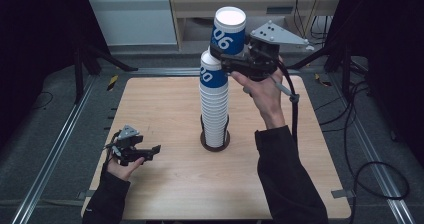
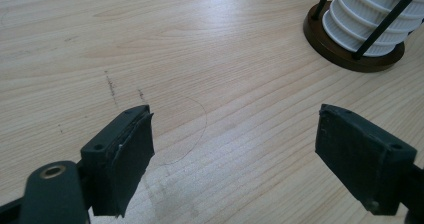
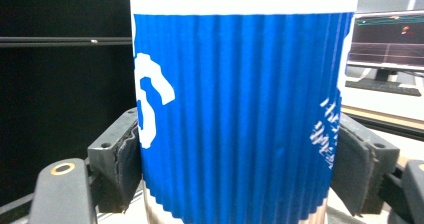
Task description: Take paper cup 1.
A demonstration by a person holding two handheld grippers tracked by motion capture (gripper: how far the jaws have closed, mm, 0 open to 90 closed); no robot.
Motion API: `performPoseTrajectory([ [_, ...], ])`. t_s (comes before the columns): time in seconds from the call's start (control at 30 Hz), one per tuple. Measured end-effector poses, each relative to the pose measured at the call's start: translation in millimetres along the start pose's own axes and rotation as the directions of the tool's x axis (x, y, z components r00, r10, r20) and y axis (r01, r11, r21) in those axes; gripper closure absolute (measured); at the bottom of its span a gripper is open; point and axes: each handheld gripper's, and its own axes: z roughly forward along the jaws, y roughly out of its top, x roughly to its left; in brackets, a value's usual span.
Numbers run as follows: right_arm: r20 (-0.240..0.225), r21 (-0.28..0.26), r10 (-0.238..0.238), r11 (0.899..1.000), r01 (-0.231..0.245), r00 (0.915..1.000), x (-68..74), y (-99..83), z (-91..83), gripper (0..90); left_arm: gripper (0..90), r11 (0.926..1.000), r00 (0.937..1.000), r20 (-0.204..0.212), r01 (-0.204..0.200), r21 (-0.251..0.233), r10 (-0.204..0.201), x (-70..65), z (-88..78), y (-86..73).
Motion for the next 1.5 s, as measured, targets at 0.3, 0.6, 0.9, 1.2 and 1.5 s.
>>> performPoseTrajectory([
  [0.3,0.058,0.022,-0.015,1.000,0.014,0.9982,-19.6,-8.8,-36.3,20.3,15.4,1.0000,1.0000,0.001,-0.005,-0.001,0.005,-1.9,-0.1,0.4],
  [0.6,0.095,0.066,-0.018,0.998,0.012,0.9954,-36.6,-33.6,-65.1,20.3,15.6,1.0000,0.9999,0.006,-0.009,0.000,0.009,-4.0,0.0,0.8],
  [0.9,0.112,0.113,-0.010,0.994,-0.002,0.9937,-45.7,-65.4,-84.4,20.2,15.8,0.9998,0.9997,0.015,-0.017,0.001,0.017,-6.8,0.6,1.6],
  [1.2,0.108,0.159,-0.009,0.987,-0.009,0.9941,-48.7,-94.3,-96.5,20.3,16.0,0.9996,0.9992,0.031,-0.027,-0.004,0.027,-11.3,1.2,2.3],
  [1.5,0.102,0.198,-0.003,0.980,-0.018,0.9947,-49.0,-124.4,-110.7,20.5,16.3,0.9995,0.9985,0.044,-0.031,-0.011,0.032,-14.9,0.8,3.5],
])
